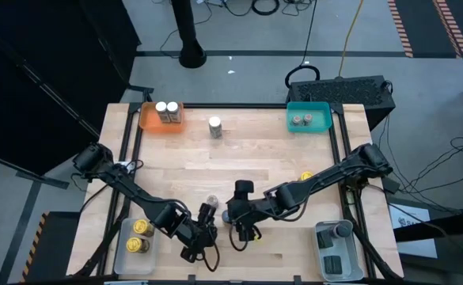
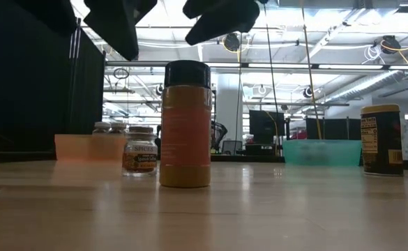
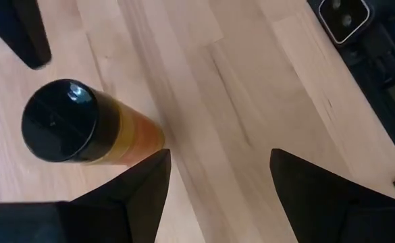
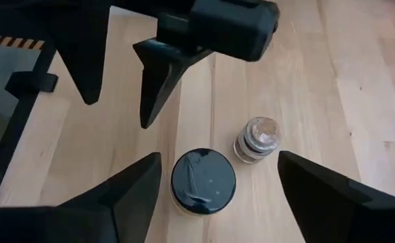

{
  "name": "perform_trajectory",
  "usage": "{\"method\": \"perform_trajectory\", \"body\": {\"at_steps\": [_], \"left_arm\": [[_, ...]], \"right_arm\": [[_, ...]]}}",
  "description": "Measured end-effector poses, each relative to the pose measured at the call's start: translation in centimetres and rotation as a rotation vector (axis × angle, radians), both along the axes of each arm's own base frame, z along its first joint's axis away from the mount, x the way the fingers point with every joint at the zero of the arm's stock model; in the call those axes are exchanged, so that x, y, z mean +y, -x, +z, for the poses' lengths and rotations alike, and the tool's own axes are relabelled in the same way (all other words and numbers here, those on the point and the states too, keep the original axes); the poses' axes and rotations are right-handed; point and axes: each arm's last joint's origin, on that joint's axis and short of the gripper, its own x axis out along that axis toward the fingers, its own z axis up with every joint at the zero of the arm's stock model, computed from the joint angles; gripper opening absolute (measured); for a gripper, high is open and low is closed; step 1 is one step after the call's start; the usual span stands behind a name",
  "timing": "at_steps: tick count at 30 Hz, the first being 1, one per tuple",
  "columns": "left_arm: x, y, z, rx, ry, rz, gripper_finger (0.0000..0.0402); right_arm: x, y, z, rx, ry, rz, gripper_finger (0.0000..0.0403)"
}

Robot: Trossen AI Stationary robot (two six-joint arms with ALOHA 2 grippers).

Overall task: Sort spices by type
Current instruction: Put the black seasoning bottle into the gray bin

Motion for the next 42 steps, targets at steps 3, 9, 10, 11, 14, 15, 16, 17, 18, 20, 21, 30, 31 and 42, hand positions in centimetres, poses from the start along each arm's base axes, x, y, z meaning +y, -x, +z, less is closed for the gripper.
{"method": "perform_trajectory", "body": {"at_steps": [3, 9, 10, 11, 14, 15, 16, 17, 18, 20, 21, 30, 31, 42], "left_arm": [[0.2, -0.1, -0.2, -0.012, 0.002, -0.001, 0.026], [0.5, -0.4, -0.2, -0.014, 0.003, 0.01, 0.026], [0.5, -0.4, -0.2, -0.014, 0.003, 0.009, 0.026], [0.5, -0.4, -0.2, -0.012, 0.001, 0.009, 0.026], [0.6, -0.2, -0.3, 0.008, -0.007, 0.021, 0.026], [0.7, -0.1, -0.4, 0.017, -0.009, 0.03, 0.026], [0.7, -0.1, -0.4, 0.026, -0.013, 0.036, 0.026], [0.7, 0.0, -0.5, 0.031, -0.014, 0.04, 0.026], [0.7, 0.0, -0.5, 0.031, -0.012, 0.045, 0.026], [0.7, 0.0, -0.5, 0.034, -0.011, 0.05, 0.026], [0.7, 0.0, -0.5, 0.035, -0.011, 0.051, 0.026], [0.8, 0.1, -0.5, 0.037, -0.02, 0.054, 0.026], [0.8, 0.1, -0.5, 0.035, -0.022, 0.055, 0.026], [0.8, 0.0, -0.5, 0.028, -0.024, 0.058, 0.026]], "right_arm": [[-0.2, -0.1, 0.0, 0.002, -0.007, -0.013, 0.0288], [-0.4, -0.3, -0.3, 0.003, -0.036, -0.048, 0.029], [-0.3, -0.5, -0.6, 0.006, -0.035, -0.048, 0.029], [-0.2, -0.7, -1.0, 0.015, -0.032, -0.05, 0.029], [0.2, -1.3, -2.5, 0.037, -0.054, -0.041, 0.029], [0.3, -1.5, -2.8, 0.032, -0.07, -0.04, 0.029], [0.3, -1.6, -3.2, 0.044, -0.073, -0.038, 0.029], [0.2, -1.8, -3.6, 0.054, -0.075, -0.043, 0.029], [0.2, -1.9, -4.0, 0.064, -0.078, -0.052, 0.029], [-0.1, -2.1, -4.7, 0.093, -0.08, -0.072, 0.029], [-0.1, -2.2, -4.9, 0.099, -0.082, -0.079, 0.029], [-0.2, -2.4, -5.3, 0.11, -0.115, -0.076, 0.0282], [-0.2, -2.4, -5.3, 0.114, -0.121, -0.071, 0.0273], [-0.9, -2.1, -4.3, 0.143, -0.18, -0.028, 0.0172]]}}
